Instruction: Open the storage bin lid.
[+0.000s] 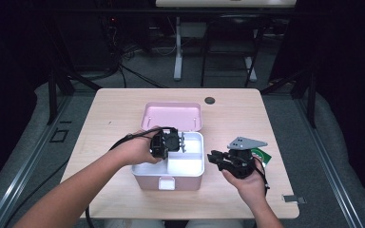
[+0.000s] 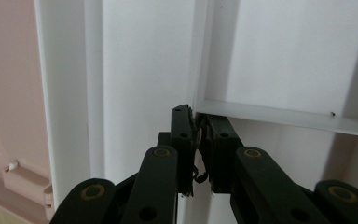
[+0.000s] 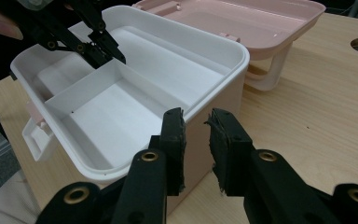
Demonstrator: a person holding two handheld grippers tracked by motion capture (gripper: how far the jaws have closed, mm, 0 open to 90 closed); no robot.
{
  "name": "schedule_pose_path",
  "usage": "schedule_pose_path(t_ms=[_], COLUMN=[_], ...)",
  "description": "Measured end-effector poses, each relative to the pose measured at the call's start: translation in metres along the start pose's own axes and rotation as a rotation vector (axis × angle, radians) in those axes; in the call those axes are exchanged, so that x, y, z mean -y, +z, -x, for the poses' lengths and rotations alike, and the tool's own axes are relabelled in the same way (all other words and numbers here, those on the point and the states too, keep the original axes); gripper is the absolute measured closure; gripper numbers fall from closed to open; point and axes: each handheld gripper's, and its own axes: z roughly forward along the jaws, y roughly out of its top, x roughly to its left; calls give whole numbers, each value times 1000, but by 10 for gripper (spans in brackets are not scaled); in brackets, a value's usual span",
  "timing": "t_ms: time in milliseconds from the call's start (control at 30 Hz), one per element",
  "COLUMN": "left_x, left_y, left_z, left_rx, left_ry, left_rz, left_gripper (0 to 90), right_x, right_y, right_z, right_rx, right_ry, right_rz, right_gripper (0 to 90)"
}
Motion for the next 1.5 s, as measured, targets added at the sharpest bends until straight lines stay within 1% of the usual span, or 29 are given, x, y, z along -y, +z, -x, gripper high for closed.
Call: schedule_pose_path(t_ms=[33, 67, 100, 133, 200, 300, 367, 600, 767, 800, 833, 867, 900, 933, 967, 1067, 1100, 1167, 1200, 1233, 1300, 1333, 1367, 1400, 1467, 1500], left_x=[-1, -2, -3, -3, -4, -4, -4, -3, -1, -1, 0, 0, 1, 1, 2, 6, 7, 10, 10, 14, 20, 23, 24, 28, 33, 36], left_y=[1, 2, 1, 2, 1, 2, 2, -1, -10, -11, -15, -15, -23, -23, -29, -35, -38, -42, -42, -46, -51, -52, -54, -55, -56, -57], left_z=[0, 0, 0, 1, 1, 2, 2, 1, 0, 1, 0, 0, 0, 0, -1, -1, -2, -3, -3, -6, -8, -10, -11, -13, -15, -16], left_rx=[1, 3, -4, -1, -6, -7, -12, -5, -13, -20, -22, -22, -40, -40, -47, -43, -44, -54, -54, -61, -58, -53, -59, -57, -53, -47], left_ry=[8, 11, 22, 20, 34, 46, 62, 61, 53, 48, 49, 49, 44, 44, 40, 23, 19, 4, 4, -13, -38, -52, -57, -78, -105, -116], left_rz=[-13, -13, -25, -24, -38, -37, -32, -33, -20, -9, -11, -11, 0, 0, 4, 23, 23, 34, 34, 28, 13, 13, 3, 4, 6, -5], left_gripper=[831, 830, 831, 832, 835, 838, 839, 849, 867, 872, 878, 885, 892, 893, 894, 893, 893, 894, 894, 893, 894, 894, 894, 894, 894, 894], right_x=[0, 0, 1, 1, 1, 1, 1, 2, 2, 2, 2, 2, 2, 2, 1, 1, 1, 1, 1, 2, 2, 2, 2, 2, 2, 2], right_y=[0, 0, 0, 0, 0, 0, 0, 1, -1, -1, -2, -2, -2, -3, -3, -4, -4, -4, -4, -4, -4, -4, -4, -4, -4, -3], right_z=[0, 1, 1, 1, 1, 1, 2, 4, 6, 7, 7, 8, 8, 8, 8, 8, 8, 8, 8, 9, 9, 10, 10, 10, 10, 10], right_rx=[0, 1, 1, 1, 2, 3, 4, 7, 12, 12, 14, 14, 14, 15, 15, 17, 16, 17, 17, 18, 19, 19, 19, 19, 20, 20], right_ry=[-1, 0, 1, 1, 1, 3, 4, 14, 22, 26, 22, 22, 24, 25, 25, 25, 26, 26, 26, 29, 30, 32, 33, 35, 34, 36], right_rz=[0, 0, 1, 0, 1, 2, 2, 3, 8, 8, 11, 13, 14, 15, 16, 17, 18, 18, 18, 20, 20, 19, 18, 18, 17, 17], right_gripper=[747, 746, 747, 747, 746, 746, 746, 747, 747, 747, 747, 747, 747, 747, 747, 747, 747, 745, 745, 743, 741, 741, 739, 739, 737, 737])
